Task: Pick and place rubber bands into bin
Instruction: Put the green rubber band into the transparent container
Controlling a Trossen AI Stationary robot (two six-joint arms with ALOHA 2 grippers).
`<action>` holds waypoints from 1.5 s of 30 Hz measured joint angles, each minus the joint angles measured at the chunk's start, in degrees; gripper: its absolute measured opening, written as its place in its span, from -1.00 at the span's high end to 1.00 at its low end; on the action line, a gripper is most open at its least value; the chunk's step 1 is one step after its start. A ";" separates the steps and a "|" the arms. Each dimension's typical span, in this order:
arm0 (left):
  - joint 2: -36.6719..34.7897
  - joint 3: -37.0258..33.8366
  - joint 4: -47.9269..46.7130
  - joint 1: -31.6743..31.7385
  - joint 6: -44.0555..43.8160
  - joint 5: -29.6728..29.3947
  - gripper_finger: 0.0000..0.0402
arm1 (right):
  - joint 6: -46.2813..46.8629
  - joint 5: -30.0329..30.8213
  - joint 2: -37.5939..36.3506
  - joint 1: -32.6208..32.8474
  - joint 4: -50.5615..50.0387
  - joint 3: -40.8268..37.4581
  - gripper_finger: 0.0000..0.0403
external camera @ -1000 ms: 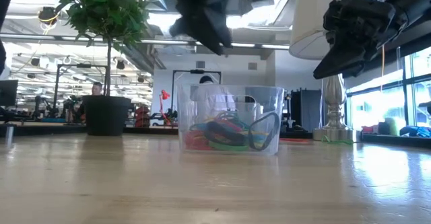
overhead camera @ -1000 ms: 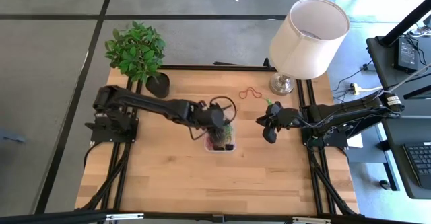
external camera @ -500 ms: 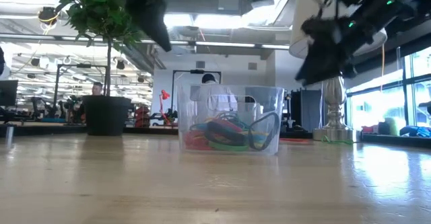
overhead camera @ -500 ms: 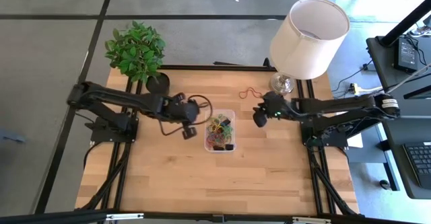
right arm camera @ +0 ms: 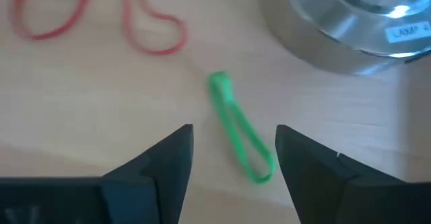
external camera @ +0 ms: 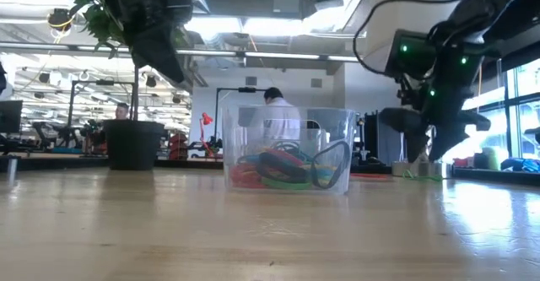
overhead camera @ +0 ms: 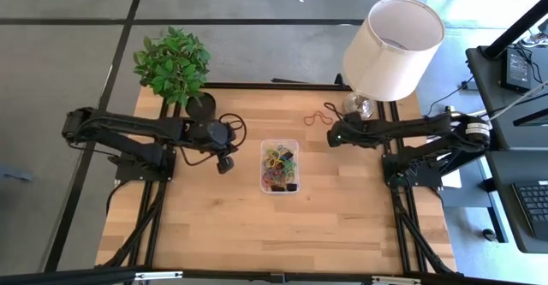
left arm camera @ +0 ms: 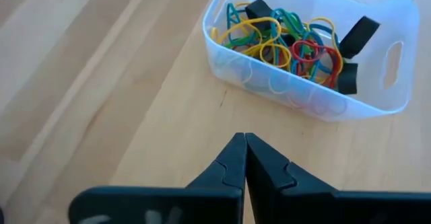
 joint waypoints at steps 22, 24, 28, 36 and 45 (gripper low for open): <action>-0.03 0.00 3.60 0.19 0.11 0.03 0.99 | -4.46 -4.30 1.03 0.47 13.30 -9.21 0.95; -0.03 0.00 4.00 0.19 0.13 0.05 0.99 | -4.47 -7.19 0.68 2.00 12.19 -7.21 0.98; -0.01 0.00 4.21 0.19 0.16 0.61 0.99 | -6.79 -11.25 -1.09 5.57 11.60 -1.91 0.98; -0.01 0.00 4.41 0.19 3.37 0.58 0.99 | -24.02 -9.01 -0.69 15.73 12.49 14.18 0.99; -0.01 0.00 5.52 2.92 13.84 4.29 0.99 | -31.70 -10.69 14.47 19.90 7.60 34.43 1.00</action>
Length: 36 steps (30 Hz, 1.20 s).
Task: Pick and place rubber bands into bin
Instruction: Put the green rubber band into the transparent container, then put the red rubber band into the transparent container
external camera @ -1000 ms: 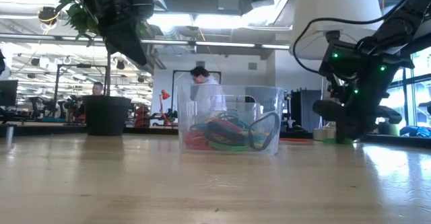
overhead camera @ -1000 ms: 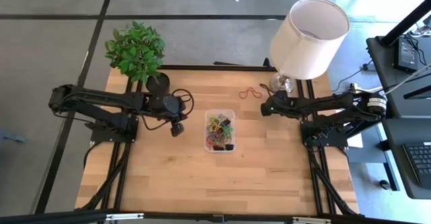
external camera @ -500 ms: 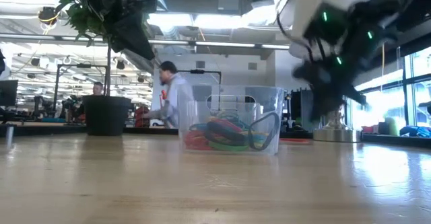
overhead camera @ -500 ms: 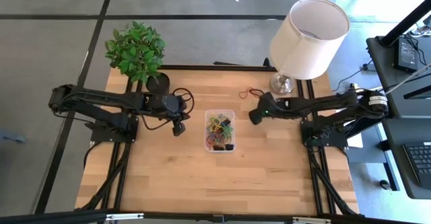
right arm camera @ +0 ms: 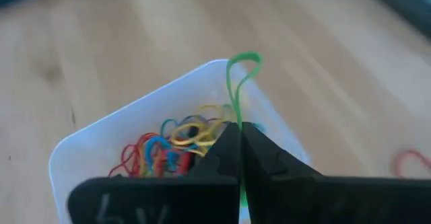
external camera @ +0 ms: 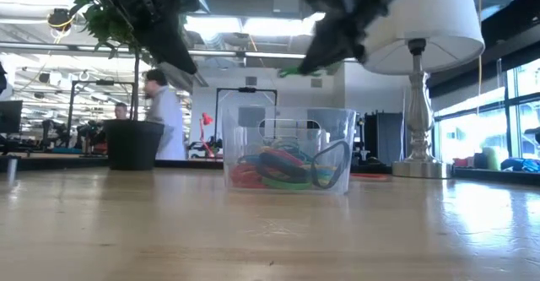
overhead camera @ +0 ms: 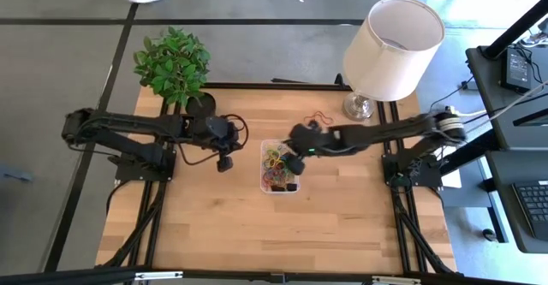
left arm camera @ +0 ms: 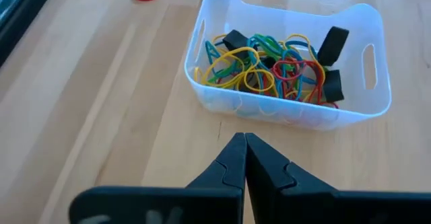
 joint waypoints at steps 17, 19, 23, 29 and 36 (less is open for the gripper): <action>-8.05 -6.09 5.33 -6.44 -2.28 -8.48 0.99 | 1.83 -6.37 23.17 -0.02 -25.23 25.20 0.67; -11.13 -10.29 9.54 -7.56 -4.25 -9.51 1.00 | 1.81 -6.37 22.96 -0.02 -25.78 25.75 0.57; -17.09 -17.63 14.48 -9.12 -6.63 -8.51 0.99 | 1.45 -6.35 22.96 -0.25 -28.36 27.82 0.38; -26.76 -27.00 22.59 -11.39 -6.80 -10.31 0.99 | -0.10 -6.25 22.86 -0.77 -30.55 30.58 0.13; -38.89 -37.85 34.37 -12.61 -4.84 -12.66 0.99 | -0.70 -8.75 22.81 -0.72 -33.37 33.37 -0.05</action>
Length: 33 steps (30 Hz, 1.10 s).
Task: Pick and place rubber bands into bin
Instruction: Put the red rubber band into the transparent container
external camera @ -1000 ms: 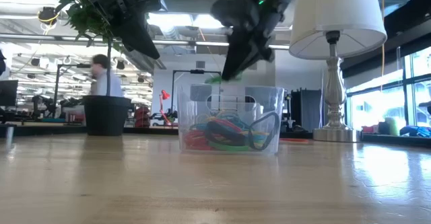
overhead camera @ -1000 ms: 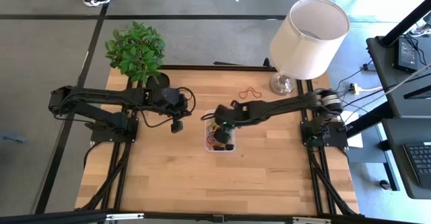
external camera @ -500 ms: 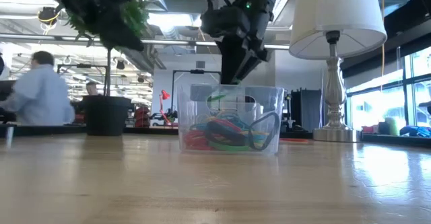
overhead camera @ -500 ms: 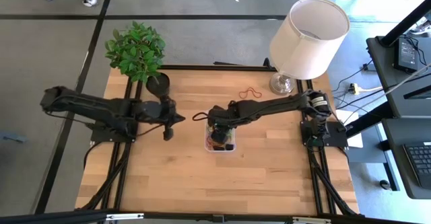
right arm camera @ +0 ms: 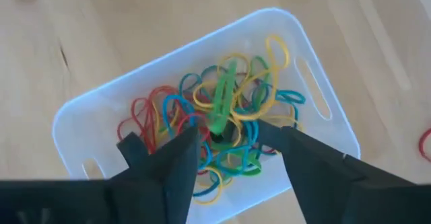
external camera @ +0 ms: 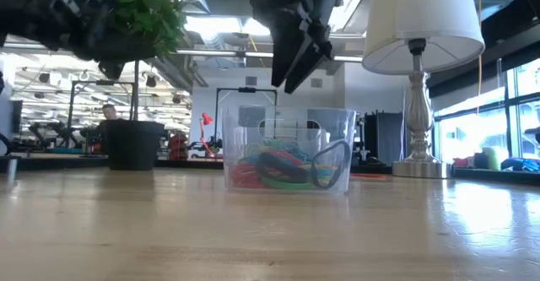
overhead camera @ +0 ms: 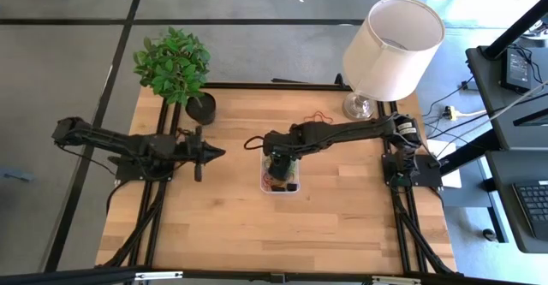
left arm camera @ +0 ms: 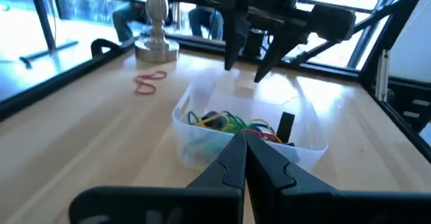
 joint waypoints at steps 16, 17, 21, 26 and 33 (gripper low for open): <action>-22.90 -8.03 -2.48 9.65 6.16 14.63 0.99 | -0.49 -0.14 0.07 -0.31 -3.70 4.32 -0.08; -24.09 -8.03 -2.53 9.95 7.19 15.31 0.99 | -0.48 -0.14 0.07 -0.35 -4.52 4.75 -0.08; -25.34 -8.01 -5.23 10.80 9.59 15.28 0.99 | 0.94 -0.16 0.07 -0.90 -8.44 6.57 -0.08; -25.34 -8.01 -6.24 10.77 9.23 16.78 0.99 | 2.22 0.03 0.04 -2.19 -15.12 8.91 -0.08; -24.79 -8.01 -6.35 10.49 7.59 16.85 0.99 | 5.10 5.18 0.06 -4.75 -20.49 8.94 -0.08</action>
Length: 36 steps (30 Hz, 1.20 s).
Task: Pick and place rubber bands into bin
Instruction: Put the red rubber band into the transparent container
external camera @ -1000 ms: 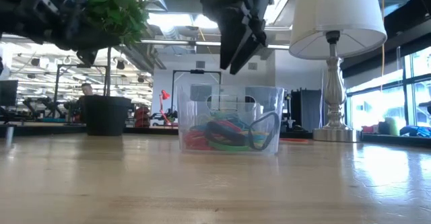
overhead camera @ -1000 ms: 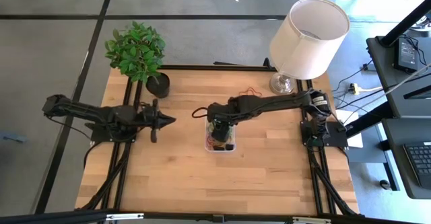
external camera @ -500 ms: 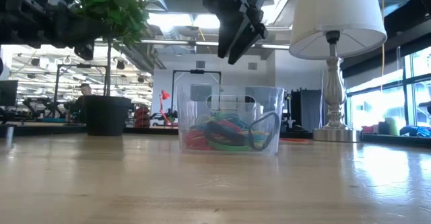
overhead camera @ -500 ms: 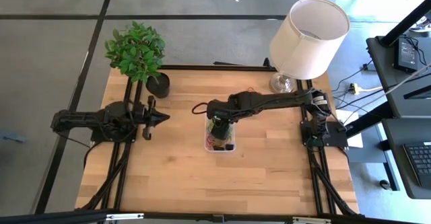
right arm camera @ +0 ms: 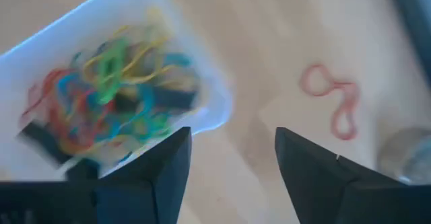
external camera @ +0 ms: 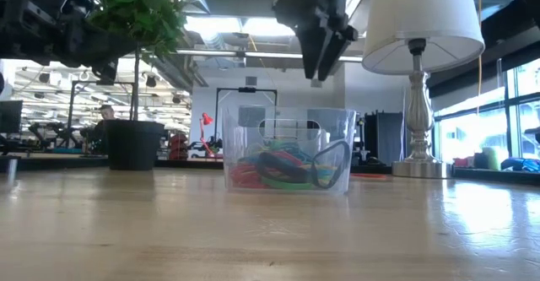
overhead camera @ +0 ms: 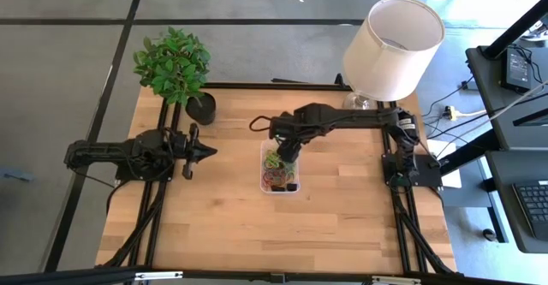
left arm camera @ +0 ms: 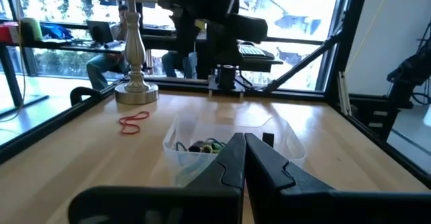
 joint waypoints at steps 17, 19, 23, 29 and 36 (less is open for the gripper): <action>-0.01 0.00 -0.04 -0.01 1.63 -0.56 0.98 | 6.69 8.07 -3.15 -6.55 9.12 -15.88 -0.08; 0.02 0.00 -0.04 -0.01 1.63 -0.56 0.98 | 8.28 9.81 -6.17 -7.63 14.93 -21.96 -0.08; -0.01 0.00 -0.04 -0.01 1.63 -0.59 0.98 | 12.81 12.48 -13.33 -9.12 29.54 -35.84 -0.08; 0.00 0.00 -0.05 -0.01 1.63 -0.56 0.98 | 20.04 19.26 -21.38 -9.35 48.03 -54.46 -0.08; 0.08 0.00 -0.08 -0.01 1.60 -0.54 0.99 | 16.85 21.38 -22.38 -12.01 70.48 -70.14 -0.08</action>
